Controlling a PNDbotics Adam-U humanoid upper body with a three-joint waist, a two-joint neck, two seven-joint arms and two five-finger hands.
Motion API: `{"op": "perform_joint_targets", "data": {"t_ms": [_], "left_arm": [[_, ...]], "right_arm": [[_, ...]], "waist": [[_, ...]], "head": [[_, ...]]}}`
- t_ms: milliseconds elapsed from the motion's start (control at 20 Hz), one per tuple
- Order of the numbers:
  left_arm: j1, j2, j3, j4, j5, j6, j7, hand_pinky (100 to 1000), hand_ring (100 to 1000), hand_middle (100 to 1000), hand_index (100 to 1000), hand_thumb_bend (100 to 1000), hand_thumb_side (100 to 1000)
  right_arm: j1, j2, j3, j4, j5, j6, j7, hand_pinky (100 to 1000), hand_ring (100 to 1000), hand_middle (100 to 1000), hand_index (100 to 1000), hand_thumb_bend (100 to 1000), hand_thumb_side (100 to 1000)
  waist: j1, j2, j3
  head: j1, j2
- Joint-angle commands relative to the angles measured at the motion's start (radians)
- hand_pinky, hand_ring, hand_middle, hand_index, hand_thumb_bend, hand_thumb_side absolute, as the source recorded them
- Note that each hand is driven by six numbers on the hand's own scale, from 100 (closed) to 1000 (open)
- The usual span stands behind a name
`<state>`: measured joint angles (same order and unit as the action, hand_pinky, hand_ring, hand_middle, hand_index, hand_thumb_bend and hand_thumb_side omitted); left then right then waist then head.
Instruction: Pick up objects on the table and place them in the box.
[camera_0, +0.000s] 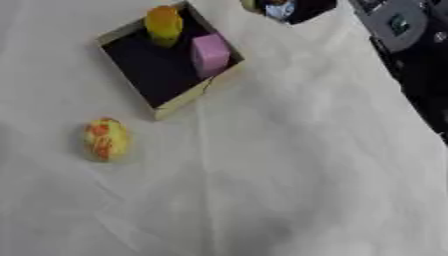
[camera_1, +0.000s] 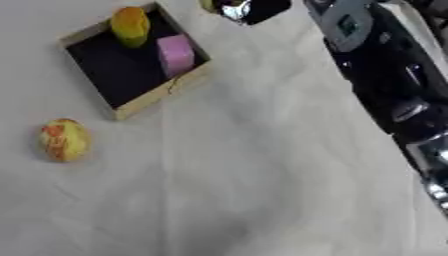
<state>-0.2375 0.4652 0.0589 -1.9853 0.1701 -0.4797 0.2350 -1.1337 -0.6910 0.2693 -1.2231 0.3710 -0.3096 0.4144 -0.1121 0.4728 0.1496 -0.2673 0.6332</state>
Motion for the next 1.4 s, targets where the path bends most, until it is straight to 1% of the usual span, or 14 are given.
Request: {"op": "perform_joint_targets", "data": {"t_ms": [50, 100, 300, 600, 750, 800, 850, 900, 1100, 1150, 1250, 1300, 1350, 1400], "left_arm": [[-0.007, 0.018, 0.001, -0.015, 0.009, -0.001, -0.006, 724, 679, 645, 811, 100, 565], [-0.008, 0.018, 0.000, -0.015, 0.011, -0.001, -0.007, 724, 679, 645, 811, 100, 575], [-0.017, 0.018, -0.003, -0.015, 0.020, -0.001, -0.012, 725, 679, 646, 811, 100, 566], [-0.032, 0.016, -0.005, -0.015, 0.032, 0.000, -0.018, 725, 679, 647, 811, 100, 566], [-0.039, 0.016, -0.005, -0.015, 0.034, -0.001, -0.019, 725, 679, 647, 811, 100, 566], [-0.041, 0.015, -0.005, -0.015, 0.034, -0.002, -0.019, 725, 679, 647, 811, 100, 566], [-0.042, 0.015, -0.005, -0.015, 0.035, -0.002, -0.020, 725, 679, 647, 811, 100, 566], [-0.043, 0.016, -0.004, -0.015, 0.035, -0.003, -0.020, 725, 679, 647, 810, 100, 566], [-0.044, 0.015, -0.005, -0.015, 0.036, -0.002, -0.021, 725, 679, 647, 811, 100, 566], [-0.044, 0.015, -0.005, -0.015, 0.036, -0.002, -0.021, 725, 679, 647, 811, 100, 566], [-0.044, 0.015, -0.005, -0.015, 0.036, -0.002, -0.021, 726, 679, 648, 811, 100, 566], [-0.044, 0.015, -0.005, -0.015, 0.036, -0.002, -0.021, 726, 679, 648, 812, 100, 566], [-0.044, 0.015, -0.005, -0.015, 0.036, -0.001, -0.021, 726, 679, 648, 812, 100, 566], [-0.044, 0.015, -0.005, -0.015, 0.037, -0.001, -0.021, 726, 679, 648, 812, 100, 566]], "right_arm": [[-0.049, 0.021, 0.021, -0.025, -0.019, 0.015, 0.029, 860, 710, 422, 570, 100, 297], [-0.063, 0.041, 0.033, -0.023, -0.013, 0.019, 0.038, 860, 712, 424, 573, 100, 317], [-0.101, 0.110, 0.073, 0.001, 0.020, 0.016, 0.063, 866, 722, 436, 583, 100, 310], [-0.104, 0.179, 0.096, 0.073, 0.087, -0.008, 0.069, 885, 755, 470, 619, 100, 318], [-0.096, 0.200, 0.095, 0.111, 0.121, -0.032, 0.066, 893, 800, 533, 681, 100, 323], [-0.095, 0.204, 0.093, 0.121, 0.132, -0.040, 0.064, 899, 849, 605, 739, 100, 324], [-0.094, 0.208, 0.091, 0.130, 0.142, -0.045, 0.061, 900, 872, 641, 778, 100, 327], [-0.094, 0.210, 0.089, 0.137, 0.154, -0.048, 0.057, 907, 898, 680, 822, 100, 348], [-0.092, 0.214, 0.089, 0.152, 0.204, -0.077, 0.067, 966, 1000, 802, 905, 100, 479], [-0.092, 0.213, 0.090, 0.154, 0.217, -0.087, 0.075, 975, 1000, 815, 915, 100, 495], [-0.092, 0.212, 0.092, 0.155, 0.243, -0.108, 0.088, 1000, 1000, 859, 953, 194, 502], [-0.093, 0.213, 0.092, 0.156, 0.251, -0.122, 0.095, 1000, 1000, 900, 987, 294, 437], [-0.093, 0.215, 0.091, 0.159, 0.255, -0.137, 0.104, 1000, 1000, 924, 999, 319, 407], [-0.094, 0.217, 0.091, 0.162, 0.256, -0.152, 0.115, 1000, 1000, 955, 1000, 339, 331]], "waist": [[0.014, -0.048, 0.003], [0.013, -0.050, 0.006], [0.008, -0.055, 0.019], [-0.002, -0.055, 0.038], [-0.006, -0.052, 0.046], [-0.006, -0.051, 0.047], [-0.006, -0.050, 0.048], [-0.007, -0.049, 0.049], [-0.006, -0.049, 0.048], [-0.006, -0.049, 0.048], [-0.005, -0.050, 0.047], [-0.005, -0.050, 0.047], [-0.005, -0.051, 0.047], [-0.004, -0.051, 0.047]], "head": [[-0.008, 0.009], [-0.011, 0.010], [-0.021, 0.012], [-0.033, 0.010], [-0.037, 0.009], [-0.037, 0.009], [-0.037, 0.009], [-0.038, 0.010], [-0.039, 0.010], [-0.039, 0.011], [-0.039, 0.011], [-0.040, 0.012], [-0.040, 0.012], [-0.041, 0.012]]}}
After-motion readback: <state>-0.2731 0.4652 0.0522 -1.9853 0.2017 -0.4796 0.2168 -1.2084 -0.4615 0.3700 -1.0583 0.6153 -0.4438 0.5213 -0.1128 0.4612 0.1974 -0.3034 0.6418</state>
